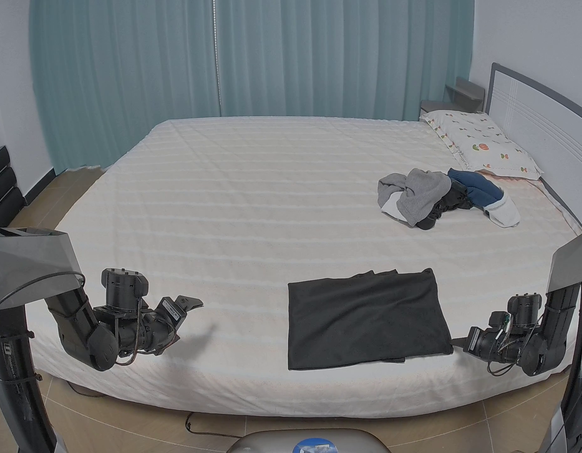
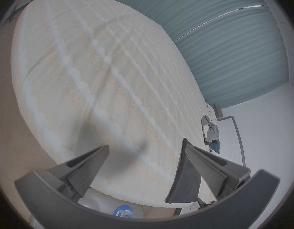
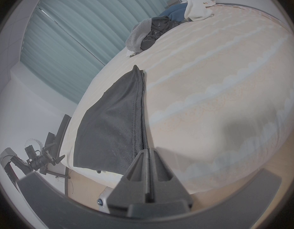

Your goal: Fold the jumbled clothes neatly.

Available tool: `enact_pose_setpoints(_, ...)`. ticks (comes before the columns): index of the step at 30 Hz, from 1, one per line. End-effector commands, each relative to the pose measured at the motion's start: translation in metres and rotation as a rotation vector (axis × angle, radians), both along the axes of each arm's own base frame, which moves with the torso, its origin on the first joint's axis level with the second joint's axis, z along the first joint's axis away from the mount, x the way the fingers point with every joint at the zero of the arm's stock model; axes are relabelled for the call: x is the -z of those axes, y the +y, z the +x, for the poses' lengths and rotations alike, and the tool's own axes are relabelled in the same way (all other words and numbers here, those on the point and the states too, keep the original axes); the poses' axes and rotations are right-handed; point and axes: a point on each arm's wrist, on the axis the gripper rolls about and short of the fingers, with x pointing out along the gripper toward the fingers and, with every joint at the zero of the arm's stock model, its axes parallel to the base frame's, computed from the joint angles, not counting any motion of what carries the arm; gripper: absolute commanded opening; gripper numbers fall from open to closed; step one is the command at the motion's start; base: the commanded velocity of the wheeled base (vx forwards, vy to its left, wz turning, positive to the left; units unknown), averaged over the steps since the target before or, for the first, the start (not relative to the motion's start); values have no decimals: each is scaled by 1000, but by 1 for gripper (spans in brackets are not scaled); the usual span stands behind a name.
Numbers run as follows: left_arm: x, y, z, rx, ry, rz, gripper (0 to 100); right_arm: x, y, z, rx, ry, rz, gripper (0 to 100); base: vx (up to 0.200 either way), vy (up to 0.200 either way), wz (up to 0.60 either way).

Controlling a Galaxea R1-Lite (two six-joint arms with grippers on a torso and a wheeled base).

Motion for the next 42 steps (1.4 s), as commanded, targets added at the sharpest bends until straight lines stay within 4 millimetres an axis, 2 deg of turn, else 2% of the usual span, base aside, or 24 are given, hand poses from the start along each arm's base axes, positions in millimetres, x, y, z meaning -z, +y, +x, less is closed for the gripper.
enact_pose_setpoints(1, 0, 0, 0, 0, -1, 0, 100, -2, -1, -2, 3, -1, -5, 0, 0, 0, 0)
enact_pose_setpoints(10, 0, 0, 0, 0, -1, 0, 100, -1, -5, -7, -2, 6, -25, 0, 0, 0, 0)
enact_pose_setpoints(11, 0, 0, 0, 0, 1, 0, 100, -1, -4, -9, -8, 8, -25, 100, 0, 0, 0)
enact_pose_setpoints(23, 0, 0, 0, 0, -1, 0, 100, -2, 0, -12, -23, -15, -29, 100, 0, 0, 0)
enact_pose_setpoints(34, 1, 0, 0, 1, 1, 1, 100, -3, 5, -7, -23, -24, 7, 100, 0, 0, 0)
enact_pose_setpoints(35, 1, 0, 0, 0, 1, 0, 100, -2, 5, -6, -23, -22, 7, 0, 0, 0, 0)
enact_pose_setpoints(42, 1, 0, 0, 0, 1, 0, 100, 0, 8, -6, -22, -17, -5, 0, 0, 0, 0)
